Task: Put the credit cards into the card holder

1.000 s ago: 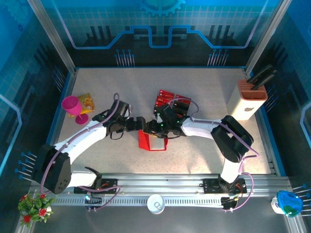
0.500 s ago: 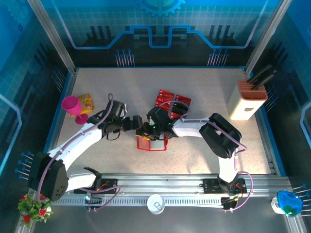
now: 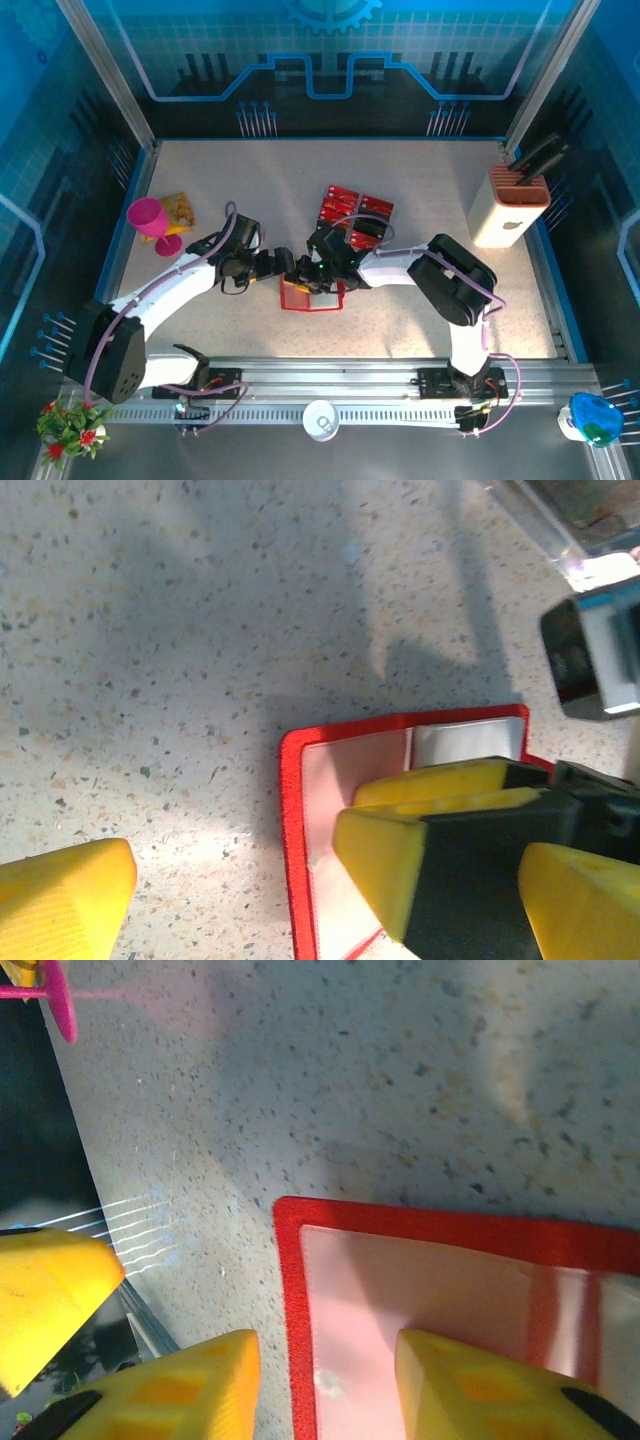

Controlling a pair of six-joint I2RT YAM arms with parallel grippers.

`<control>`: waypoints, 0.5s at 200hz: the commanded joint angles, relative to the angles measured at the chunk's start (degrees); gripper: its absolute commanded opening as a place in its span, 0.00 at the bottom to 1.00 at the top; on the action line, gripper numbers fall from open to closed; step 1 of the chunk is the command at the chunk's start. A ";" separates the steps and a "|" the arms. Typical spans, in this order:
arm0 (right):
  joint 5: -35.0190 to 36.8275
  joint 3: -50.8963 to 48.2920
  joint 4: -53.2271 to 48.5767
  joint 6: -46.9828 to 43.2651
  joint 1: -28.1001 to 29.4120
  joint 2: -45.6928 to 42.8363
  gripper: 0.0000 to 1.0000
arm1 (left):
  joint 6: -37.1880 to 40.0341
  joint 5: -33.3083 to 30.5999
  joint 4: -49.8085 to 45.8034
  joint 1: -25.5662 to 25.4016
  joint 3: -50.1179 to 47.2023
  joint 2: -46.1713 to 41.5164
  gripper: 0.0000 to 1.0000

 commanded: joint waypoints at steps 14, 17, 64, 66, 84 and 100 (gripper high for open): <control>0.74 -2.36 1.08 0.52 0.36 -2.49 0.32 | -3.51 1.99 1.20 0.87 -1.91 -0.78 0.99; 0.79 -2.43 1.13 0.56 0.35 -2.43 0.30 | -3.47 2.07 1.07 0.86 -1.83 -0.84 0.99; 3.24 -2.31 -2.76 -0.84 0.13 -1.65 0.11 | -3.22 1.90 -0.59 1.04 -2.08 -3.83 0.99; 3.46 -2.34 -2.98 -0.93 0.08 -1.68 0.11 | -3.20 1.84 -0.71 1.04 -2.11 -3.93 0.99; 4.88 -2.45 -5.45 -1.64 -0.43 -1.67 0.09 | -2.94 1.82 -1.24 1.04 -2.31 -4.68 0.99; 5.88 -2.55 -7.13 -2.26 -1.05 -1.73 0.08 | -2.09 2.13 -1.70 1.05 -2.17 -4.54 0.99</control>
